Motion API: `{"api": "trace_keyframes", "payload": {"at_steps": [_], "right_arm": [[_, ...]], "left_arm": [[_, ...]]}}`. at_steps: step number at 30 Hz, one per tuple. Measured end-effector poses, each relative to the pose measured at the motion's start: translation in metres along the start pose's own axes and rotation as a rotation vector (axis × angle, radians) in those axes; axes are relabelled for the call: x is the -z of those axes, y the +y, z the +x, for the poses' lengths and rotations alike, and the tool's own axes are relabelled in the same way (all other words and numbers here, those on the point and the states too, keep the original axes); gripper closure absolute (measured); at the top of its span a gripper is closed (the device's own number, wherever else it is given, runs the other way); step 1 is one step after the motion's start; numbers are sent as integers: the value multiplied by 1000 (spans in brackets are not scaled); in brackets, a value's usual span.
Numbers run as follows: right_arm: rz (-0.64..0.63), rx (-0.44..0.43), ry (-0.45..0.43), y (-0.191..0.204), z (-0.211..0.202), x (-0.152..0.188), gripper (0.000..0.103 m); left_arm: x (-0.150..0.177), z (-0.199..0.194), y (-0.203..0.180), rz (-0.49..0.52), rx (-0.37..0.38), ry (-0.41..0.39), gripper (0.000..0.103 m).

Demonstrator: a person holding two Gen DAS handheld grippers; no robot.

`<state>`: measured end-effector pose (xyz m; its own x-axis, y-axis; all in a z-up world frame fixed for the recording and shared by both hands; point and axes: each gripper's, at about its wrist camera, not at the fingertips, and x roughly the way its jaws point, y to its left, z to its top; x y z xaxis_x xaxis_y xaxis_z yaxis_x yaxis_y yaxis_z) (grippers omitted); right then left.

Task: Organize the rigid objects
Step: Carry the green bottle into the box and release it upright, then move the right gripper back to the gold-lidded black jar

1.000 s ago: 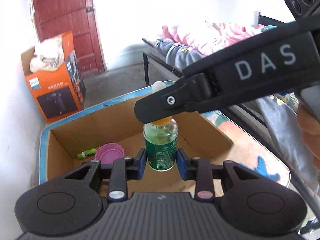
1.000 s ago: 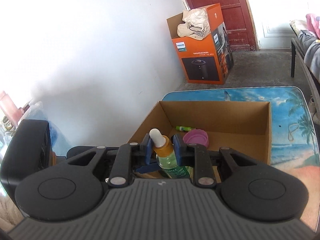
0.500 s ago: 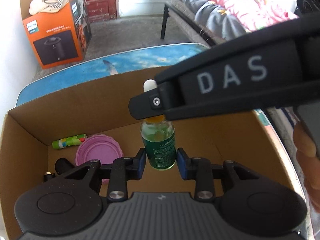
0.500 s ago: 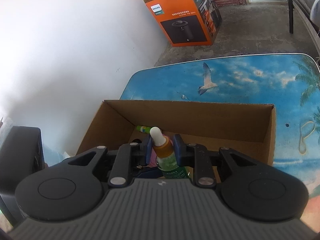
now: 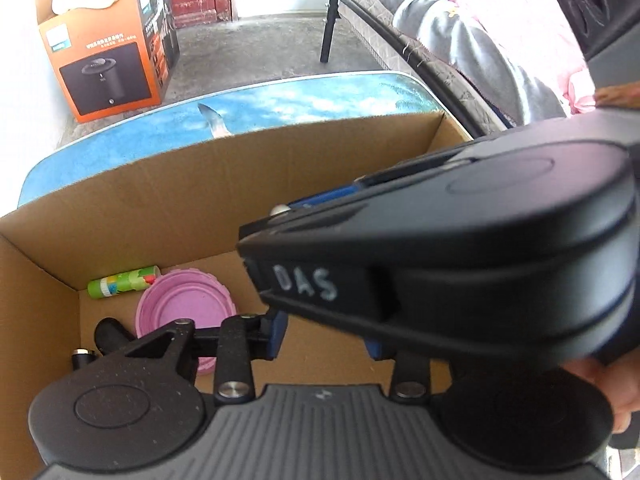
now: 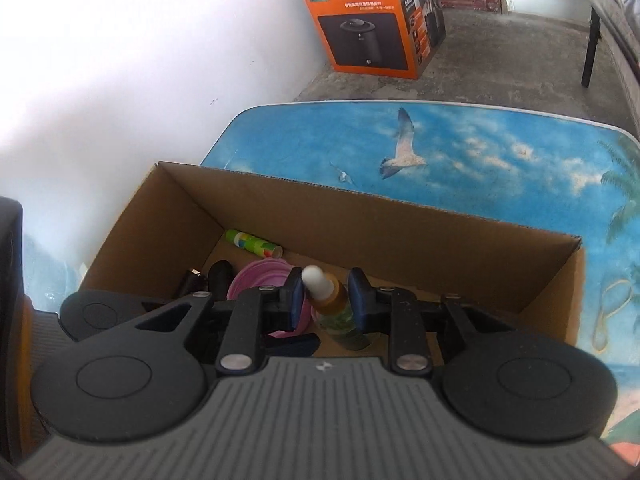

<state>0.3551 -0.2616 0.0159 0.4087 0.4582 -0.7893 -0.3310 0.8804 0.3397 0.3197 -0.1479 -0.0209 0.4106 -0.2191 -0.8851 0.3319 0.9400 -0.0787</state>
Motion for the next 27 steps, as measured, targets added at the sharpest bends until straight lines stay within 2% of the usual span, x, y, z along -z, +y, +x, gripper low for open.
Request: {"api": "trace_keyframes", "payload": {"at_steps": [5,8,10,12,15,18,21,27], "right_arm": [[68,-16,-97,0,-44,2,73],[118,-43,-195,6,-89,17,73],[130,-61,-269,15,-122,38,73],[147,-87,-331,24,-152,64,71],[172,-112,-376,37,-182,107,68],[213,-131,-389,46,-197,151,63],[299,-205,-377,47,-195,191,62],[405,-247,-274,56,-147,233,62]], "left_arm": [[16,-37,1,-4,7,-65,50],[29,-70,3,-4,23,-118,43],[42,-95,2,6,44,-158,39],[59,-119,3,13,53,-194,29],[87,-153,10,19,66,-244,20],[123,-176,14,33,77,-279,12],[160,-188,13,44,76,-302,8],[218,-174,5,105,55,-300,7]]}}
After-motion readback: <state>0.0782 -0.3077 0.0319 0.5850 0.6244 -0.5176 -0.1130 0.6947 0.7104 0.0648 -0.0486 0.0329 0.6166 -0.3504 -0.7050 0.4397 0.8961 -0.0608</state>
